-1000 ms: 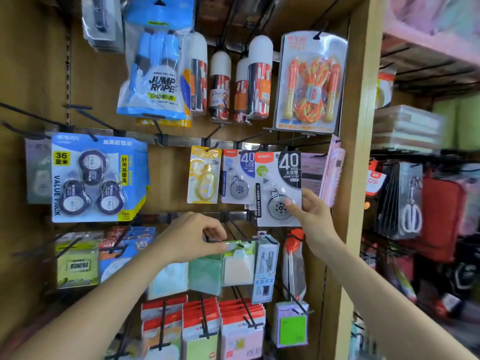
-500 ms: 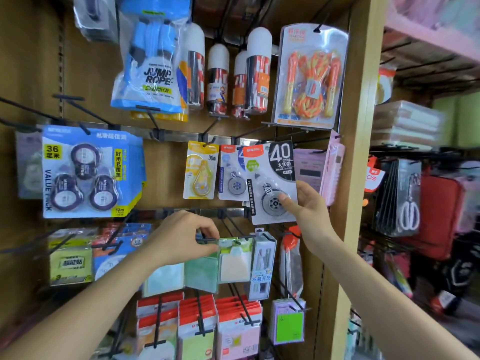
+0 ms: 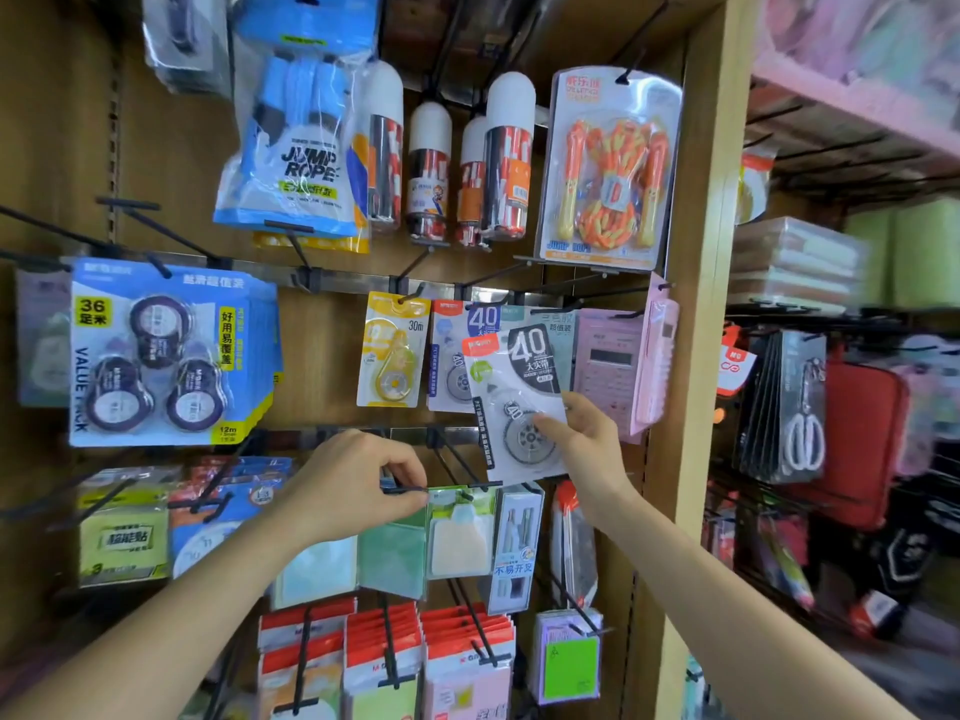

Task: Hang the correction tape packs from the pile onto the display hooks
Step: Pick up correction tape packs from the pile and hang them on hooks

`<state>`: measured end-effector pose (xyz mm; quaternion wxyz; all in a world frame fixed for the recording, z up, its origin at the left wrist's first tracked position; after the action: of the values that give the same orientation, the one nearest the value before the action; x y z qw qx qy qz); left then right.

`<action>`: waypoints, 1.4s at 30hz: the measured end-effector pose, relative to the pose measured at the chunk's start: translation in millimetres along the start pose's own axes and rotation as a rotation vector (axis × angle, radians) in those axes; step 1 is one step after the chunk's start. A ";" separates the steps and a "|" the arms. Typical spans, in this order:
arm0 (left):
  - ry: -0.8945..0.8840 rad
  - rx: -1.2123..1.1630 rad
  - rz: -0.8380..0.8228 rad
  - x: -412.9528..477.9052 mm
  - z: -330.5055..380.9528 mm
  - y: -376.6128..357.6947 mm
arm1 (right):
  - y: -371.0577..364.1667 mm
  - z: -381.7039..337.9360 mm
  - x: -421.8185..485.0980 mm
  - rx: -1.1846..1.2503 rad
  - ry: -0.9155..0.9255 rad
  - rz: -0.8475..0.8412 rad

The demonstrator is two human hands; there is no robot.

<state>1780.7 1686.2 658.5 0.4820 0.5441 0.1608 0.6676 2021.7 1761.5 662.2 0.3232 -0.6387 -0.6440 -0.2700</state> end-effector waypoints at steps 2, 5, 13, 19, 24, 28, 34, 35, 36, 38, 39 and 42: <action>0.003 -0.012 0.002 0.8 -1.4 -0.3 | -0.9 -7.6 1.8 0.007 0.059 0.003; 0.012 -0.024 0.002 1.6 -0.8 0.1 | -4.4 -18.3 12.7 0.034 0.095 0.034; 0.016 -0.014 0.009 -0.6 -0.2 0.5 | -17.5 -13.9 25.5 0.028 0.051 0.013; 0.009 -0.023 0.000 -2.1 2.8 1.9 | -16.8 -10.8 31.8 0.004 0.073 0.033; -0.003 -0.008 -0.012 -4.2 4.4 2.0 | -18.0 1.5 39.5 -0.104 0.044 0.003; -0.018 -0.025 -0.023 -4.3 3.4 1.9 | -25.1 11.9 39.2 -0.213 0.081 -0.051; -0.018 -0.025 -0.014 -4.1 1.6 0.5 | -17.2 8.1 22.7 -0.682 0.328 0.166; -0.017 -0.028 -0.017 -4.1 1.6 0.4 | -20.0 0.6 18.3 -0.804 0.400 0.194; -0.015 -0.030 -0.021 -4.2 1.3 0.5 | -24.3 -5.8 14.6 -0.898 0.461 0.204; -0.014 -0.029 -0.023 -4.2 0.9 0.3 | -39.3 -13.2 11.8 -1.079 0.568 0.118; -0.016 -0.026 -0.022 -4.1 1.0 0.0 | -48.4 -12.5 12.7 -1.175 0.608 0.022; -0.021 -0.015 -0.014 -3.6 0.6 -0.4 | -68.2 -0.8 22.0 -1.347 0.625 -0.231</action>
<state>1781.2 1683.2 656.4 0.4925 0.5461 0.1546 0.6598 1954.4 1772.6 683.9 -0.0002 -0.5204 -0.2807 -0.8065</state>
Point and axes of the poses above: each hand's wrist, its own x-axis towards the middle knuckle, its own y-axis out of the back of the hand, z = x × y, the point moved 7 cm from there along x, towards the middle knuckle, and after that the axes turned 13 degrees about y, right-handed, at the moved point
